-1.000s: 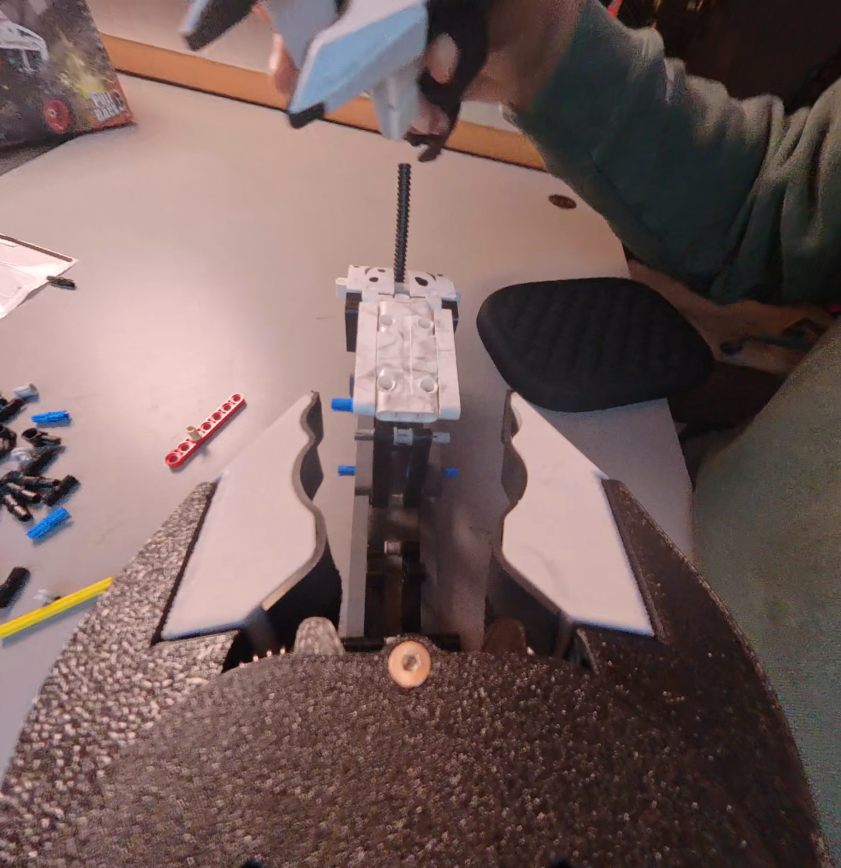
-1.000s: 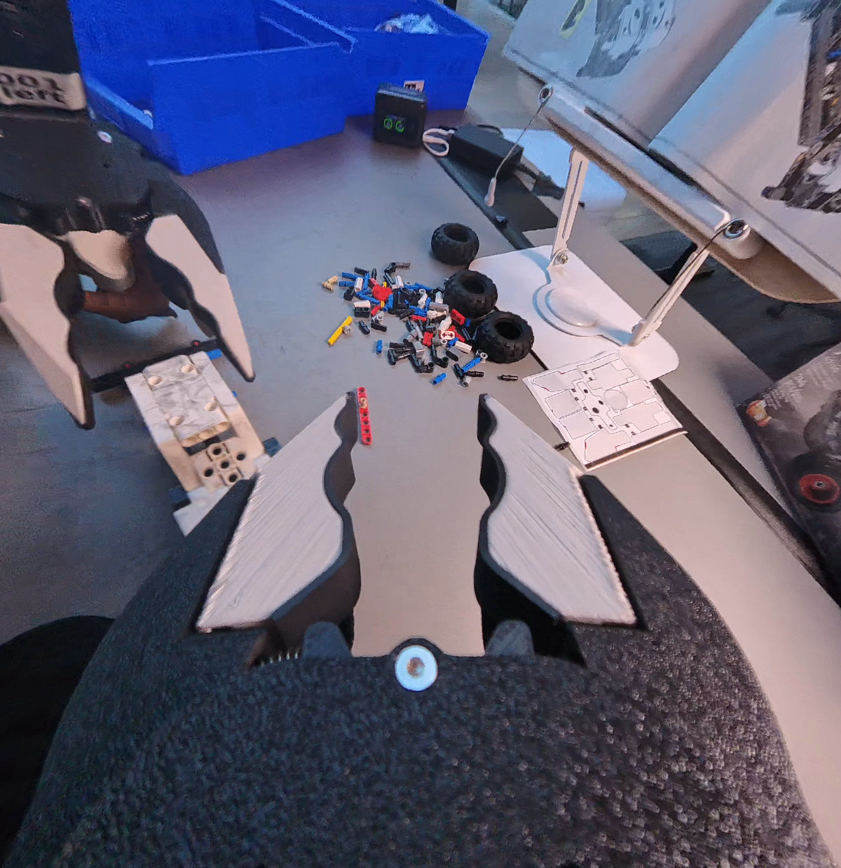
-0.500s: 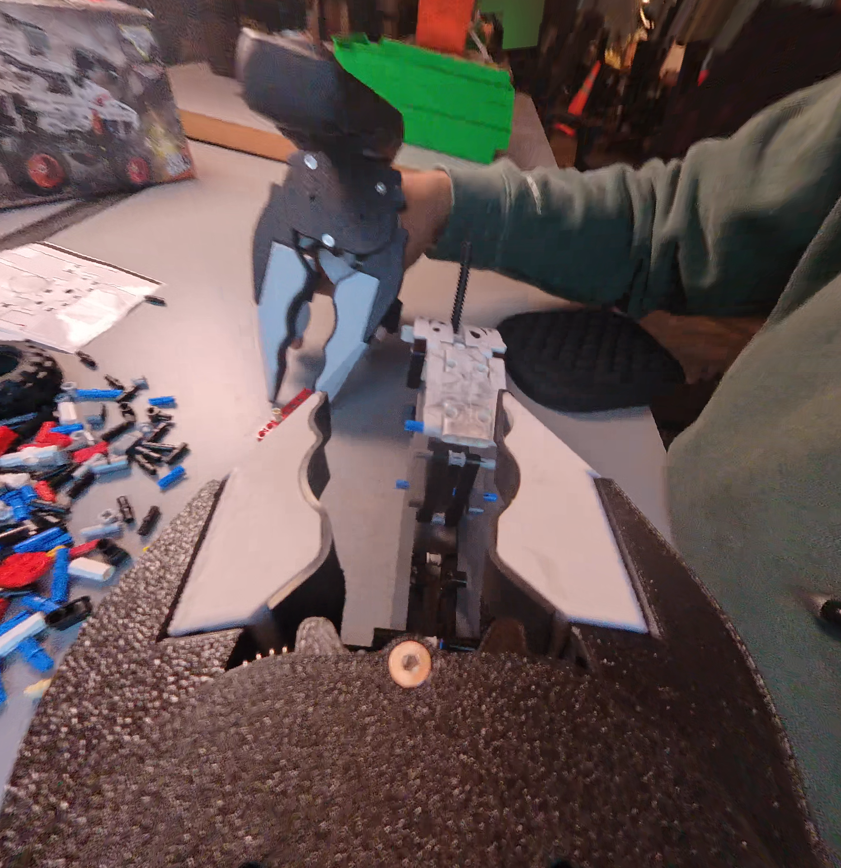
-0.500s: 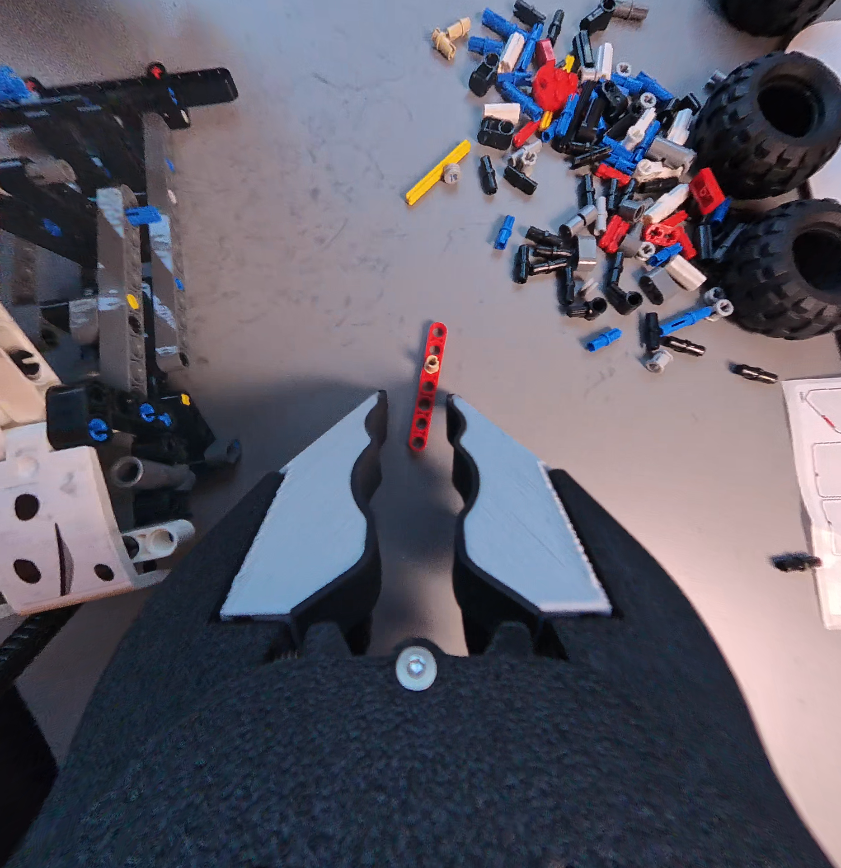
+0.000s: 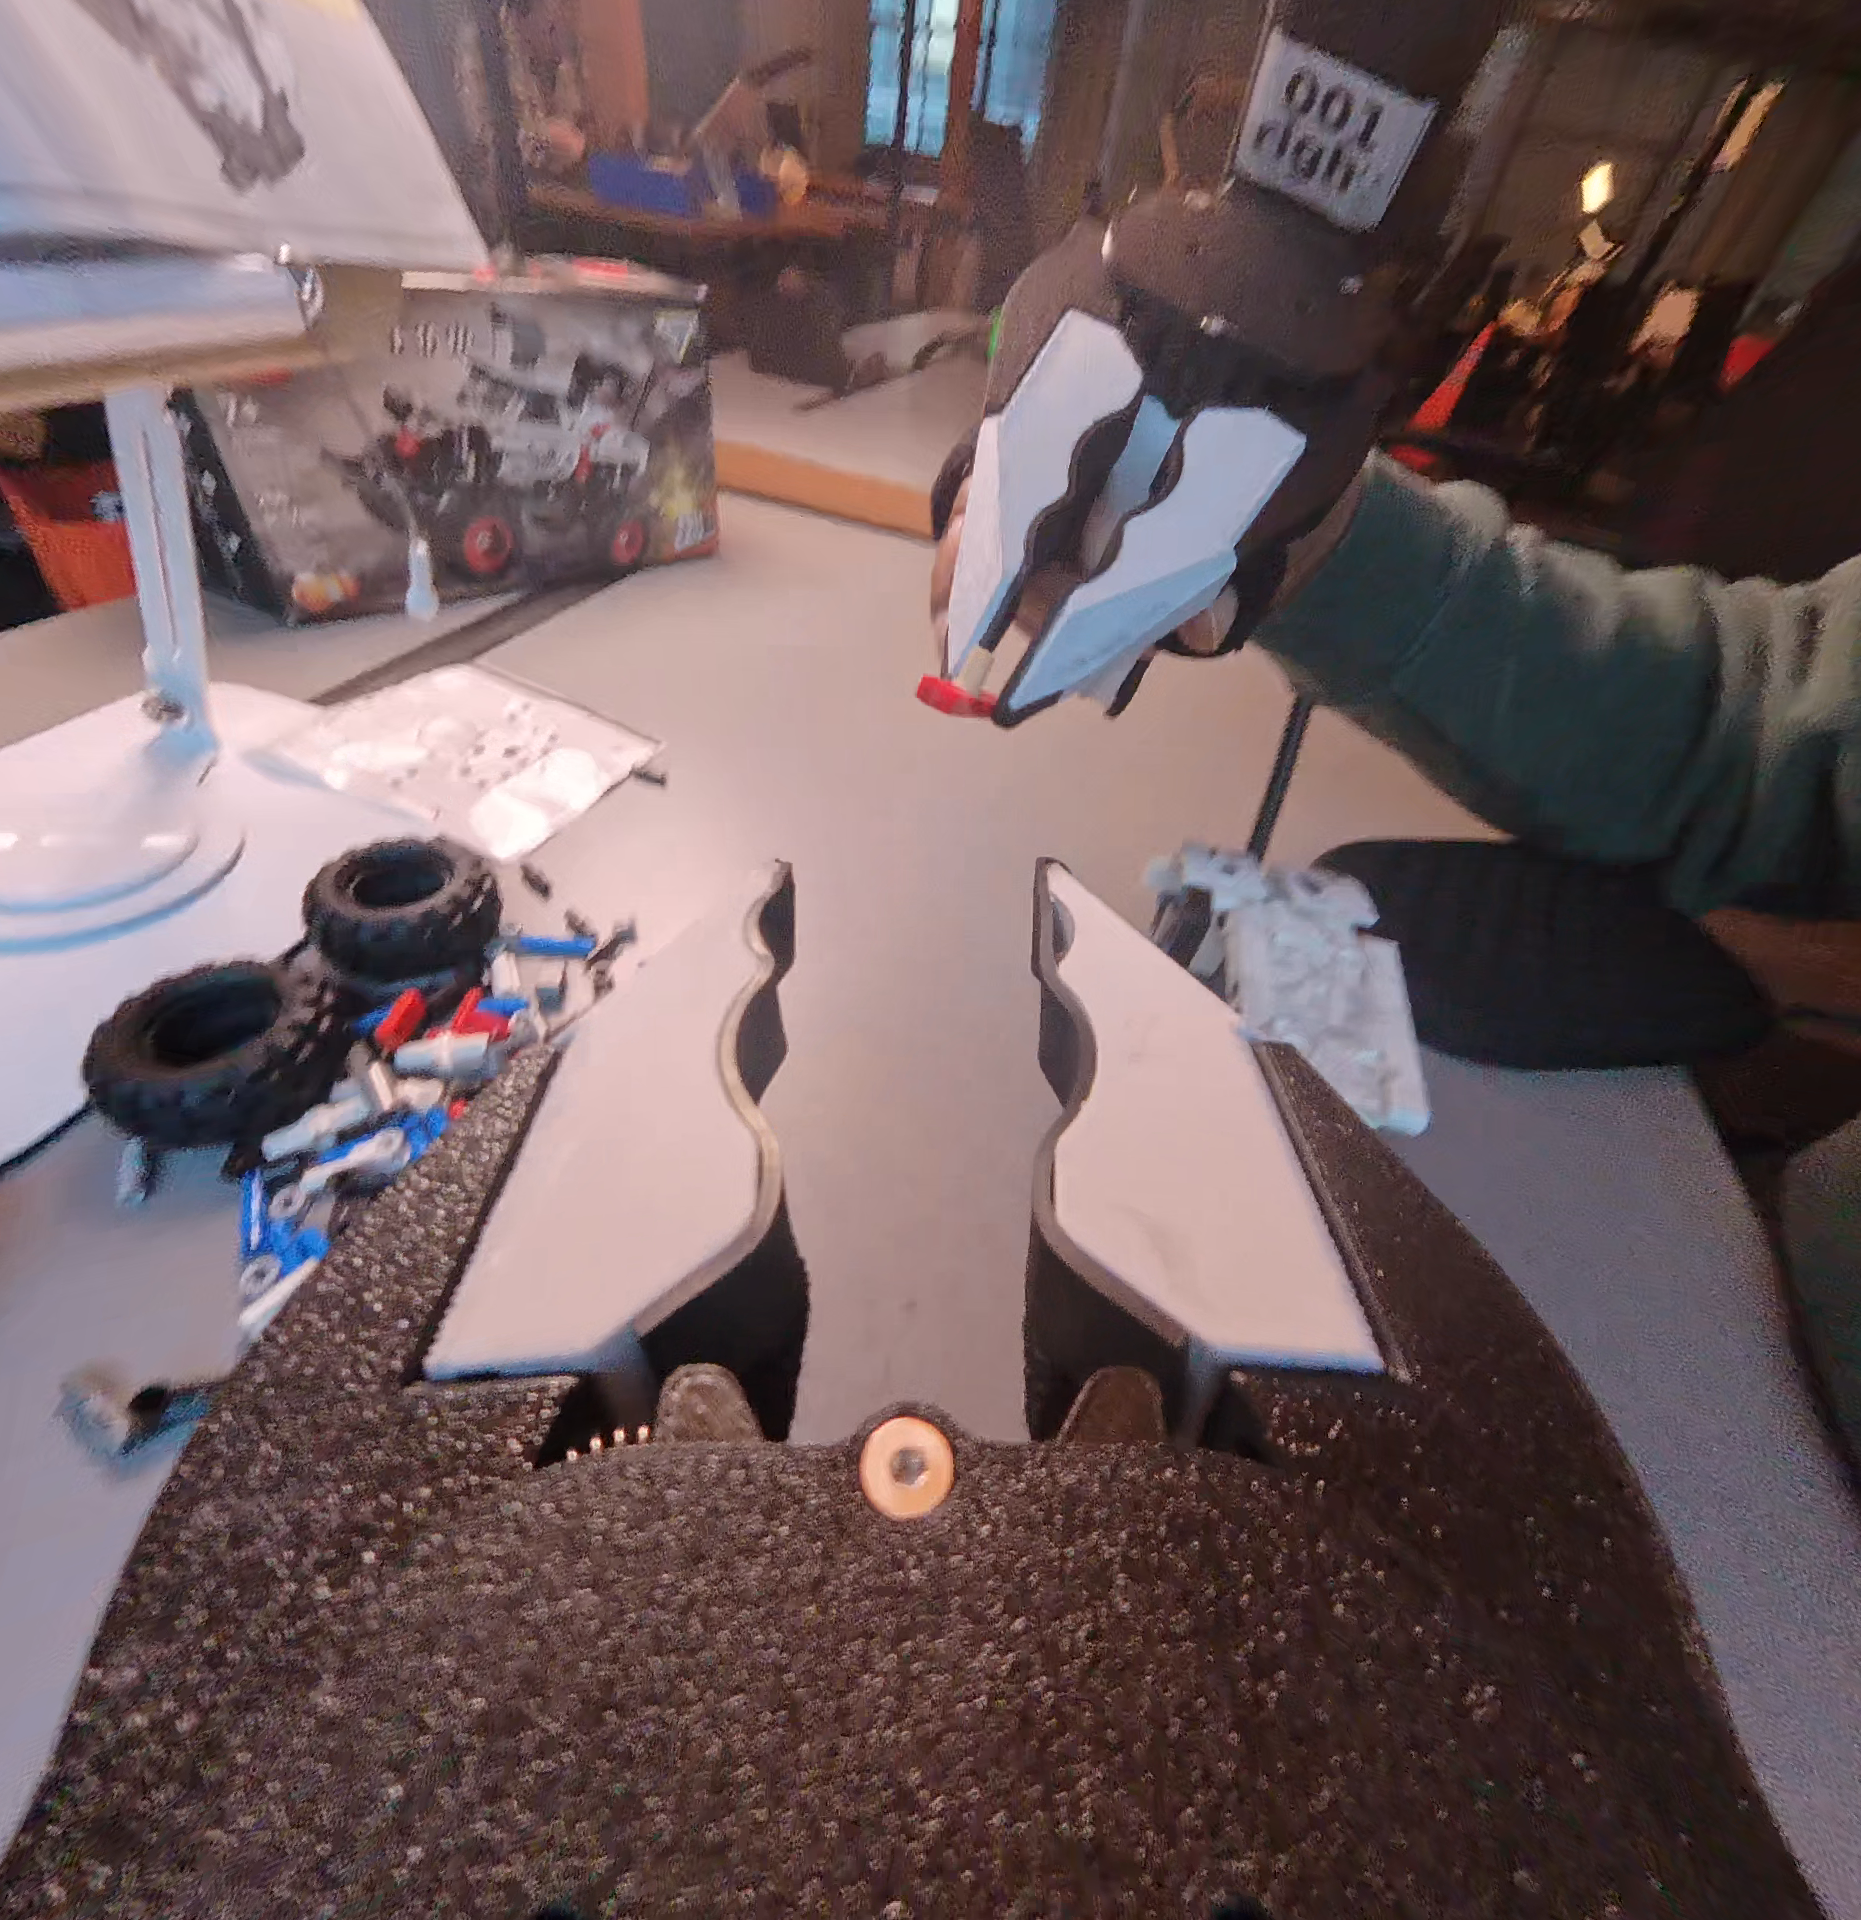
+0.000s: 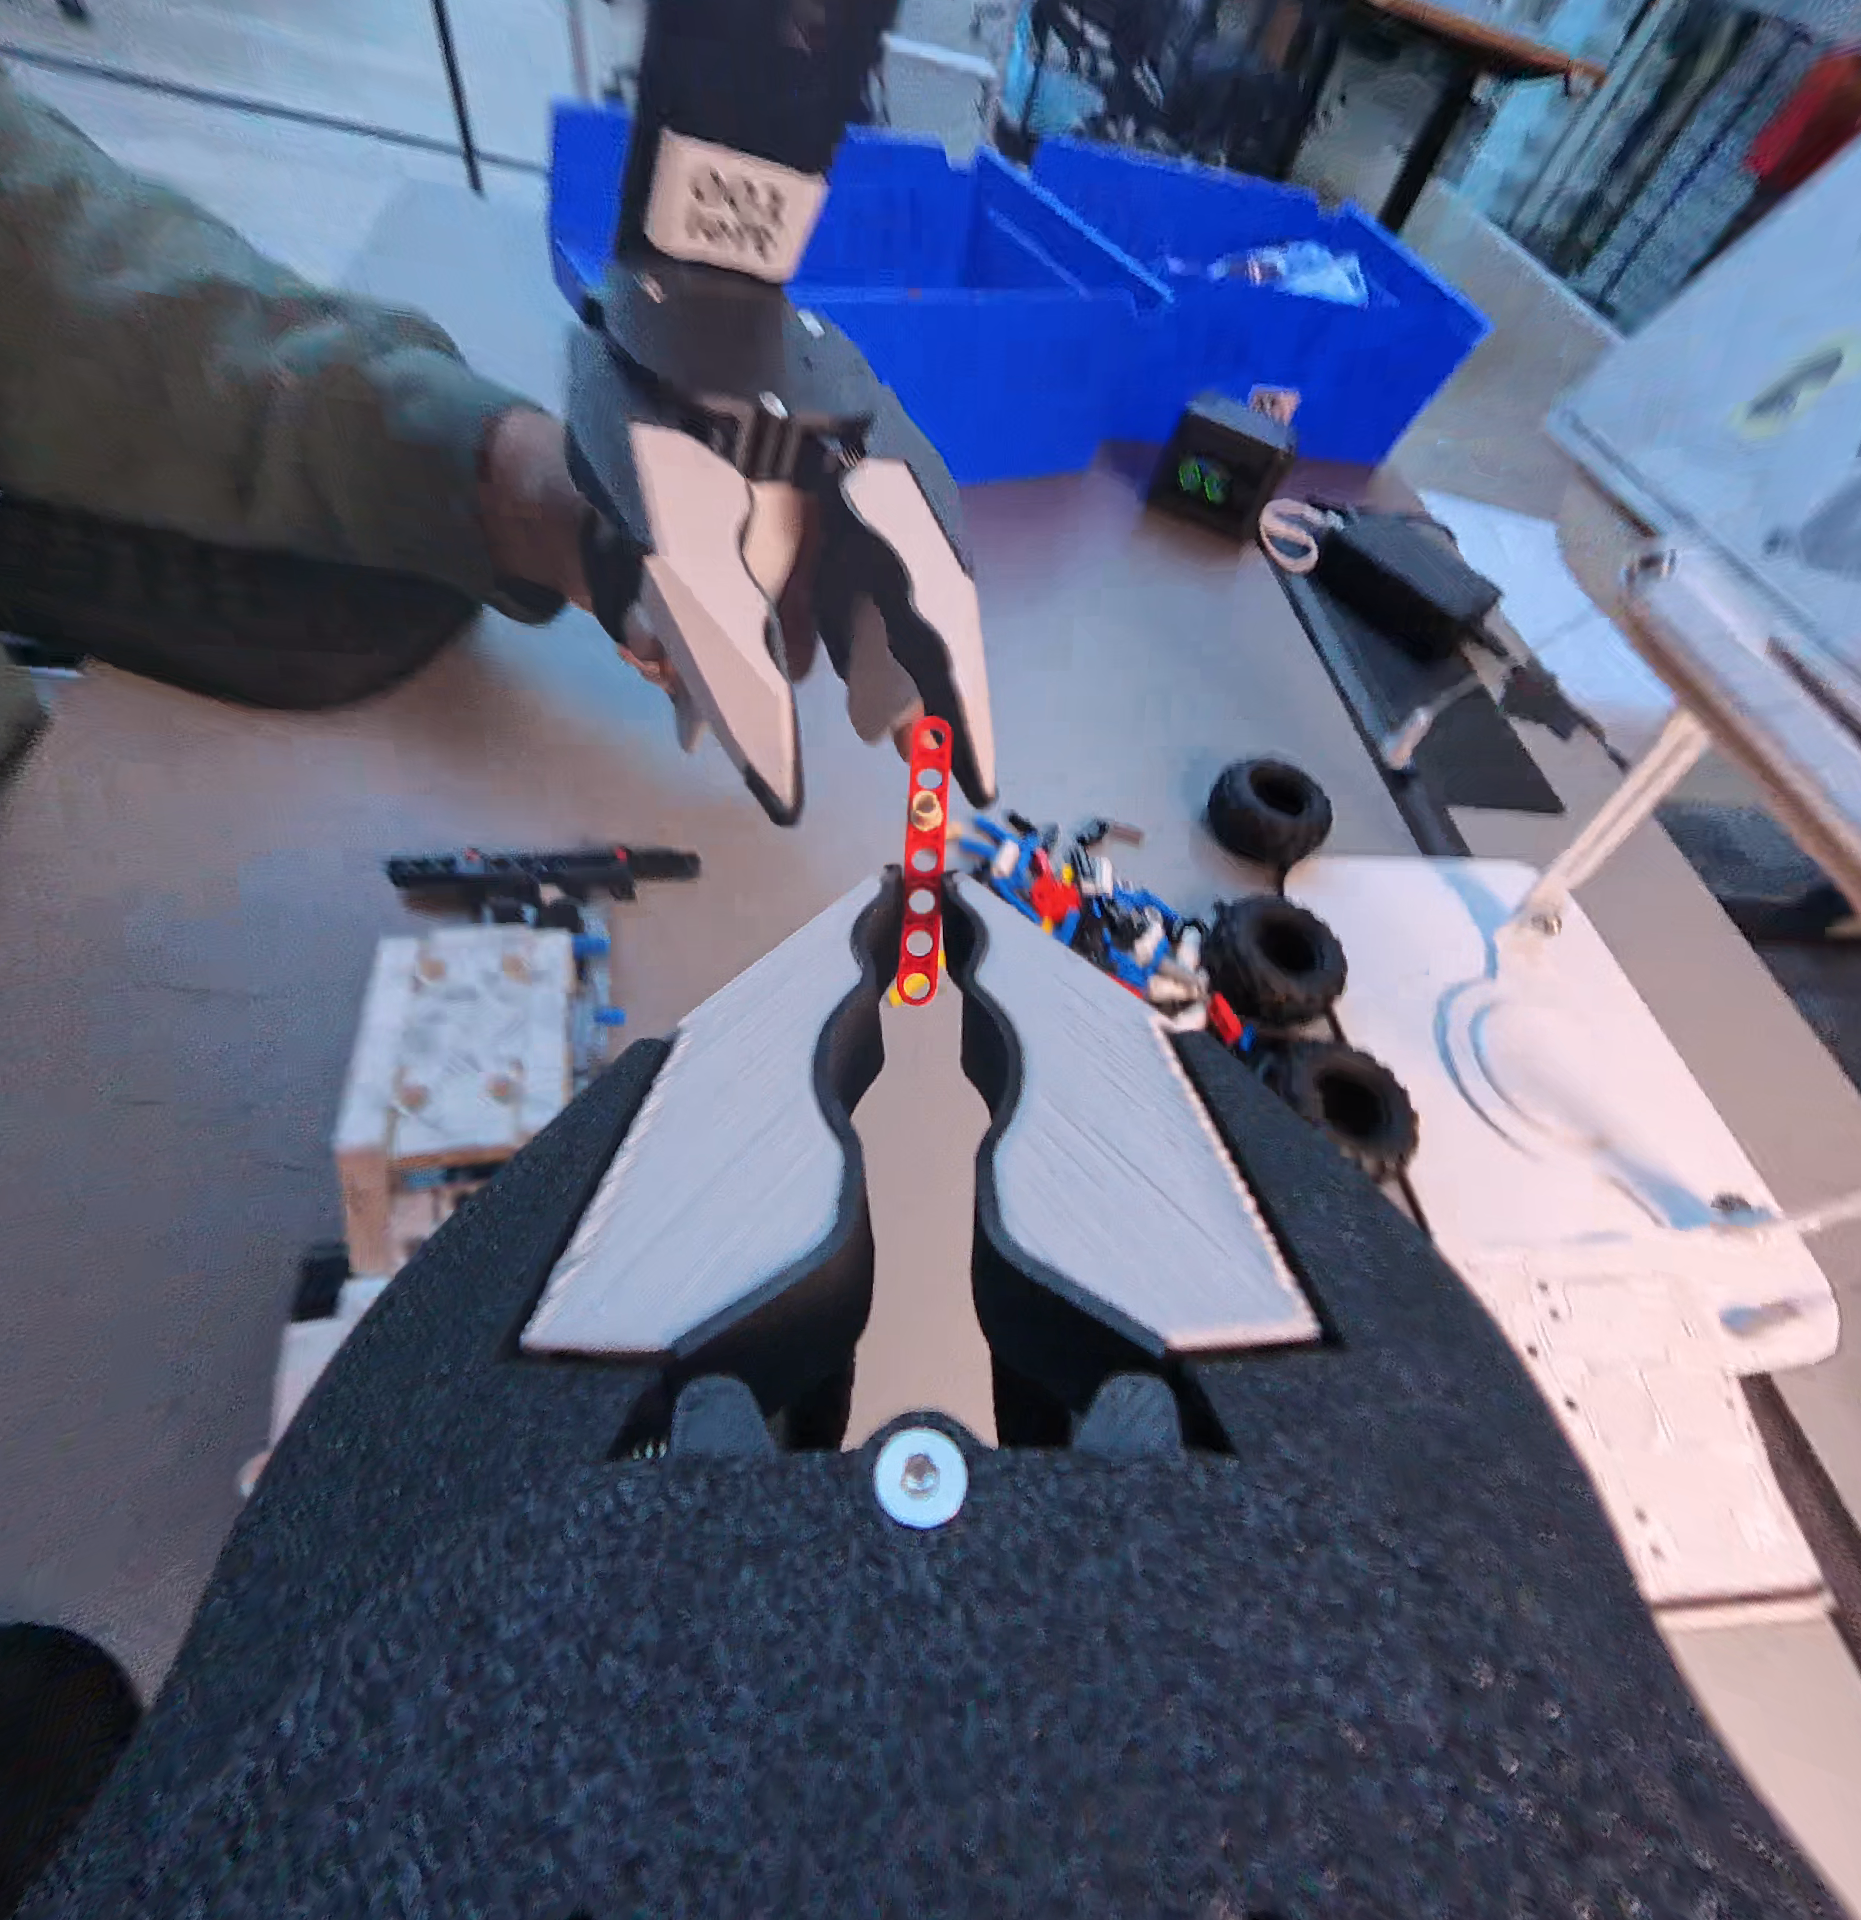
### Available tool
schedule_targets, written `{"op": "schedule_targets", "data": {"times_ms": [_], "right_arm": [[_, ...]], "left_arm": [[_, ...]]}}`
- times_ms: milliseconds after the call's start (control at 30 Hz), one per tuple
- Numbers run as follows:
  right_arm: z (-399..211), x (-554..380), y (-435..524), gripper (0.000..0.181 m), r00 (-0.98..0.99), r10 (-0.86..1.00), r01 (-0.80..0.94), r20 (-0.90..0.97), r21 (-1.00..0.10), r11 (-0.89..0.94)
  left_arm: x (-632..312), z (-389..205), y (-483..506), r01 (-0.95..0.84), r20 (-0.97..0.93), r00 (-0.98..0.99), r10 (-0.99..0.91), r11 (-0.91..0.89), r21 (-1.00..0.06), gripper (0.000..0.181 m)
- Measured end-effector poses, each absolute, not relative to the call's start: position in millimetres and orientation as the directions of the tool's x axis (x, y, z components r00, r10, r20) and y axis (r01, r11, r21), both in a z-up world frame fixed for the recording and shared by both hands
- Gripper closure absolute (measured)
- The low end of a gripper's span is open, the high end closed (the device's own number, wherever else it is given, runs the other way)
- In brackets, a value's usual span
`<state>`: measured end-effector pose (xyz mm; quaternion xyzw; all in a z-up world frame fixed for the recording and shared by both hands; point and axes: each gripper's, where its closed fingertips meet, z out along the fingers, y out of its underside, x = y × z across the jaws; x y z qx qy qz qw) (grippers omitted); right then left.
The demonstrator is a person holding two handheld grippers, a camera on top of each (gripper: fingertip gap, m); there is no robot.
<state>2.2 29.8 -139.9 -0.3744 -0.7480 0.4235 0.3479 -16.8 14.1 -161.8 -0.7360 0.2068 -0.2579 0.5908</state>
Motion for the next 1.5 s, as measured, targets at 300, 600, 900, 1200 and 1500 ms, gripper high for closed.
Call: {"op": "schedule_targets", "data": {"times_ms": [300, 600, 900, 1200, 1500], "right_arm": [[-97.0, -3.1, -21.8, 0.175, -0.572, 0.81, 0.115, 0.125, -0.966, 0.231], [-106.7, -15.1, -34.0, 0.174, -0.564, 0.818, 0.116, 0.115, -0.969, 0.216], [-70.0, -16.0, -20.4, 0.122, -0.569, 0.821, 0.089, -0.049, -0.996, 0.002], [-53.3, -23.2, -20.6, 0.15, -0.565, 0.824, 0.071, -0.037, -0.997, 0.003], [-11.7, 27.2, -50.9, 0.181, -0.821, 0.571, -0.121, -0.019, -0.971, -0.206]], "left_arm": [[0.1, -84.6, -23.7, 0.113, 0.033, 0.688, -0.725, 0.063, -0.992, 0.174], [-5.0, -89.0, -28.3, 0.142, 0.081, 0.693, -0.716, 0.025, -0.99, 0.175], [-24.7, -90.0, -22.5, 0.246, 0.185, 0.707, -0.683, -0.008, -0.969, 0.175], [-20.0, -95.6, -24.2, 0.278, 0.216, 0.678, -0.702, -0.028, -0.96, 0.175], [-15.4, -90.8, -31.6, 0.3, 0.21, 0.653, -0.728, -0.006, -0.954, 0.175]]}}
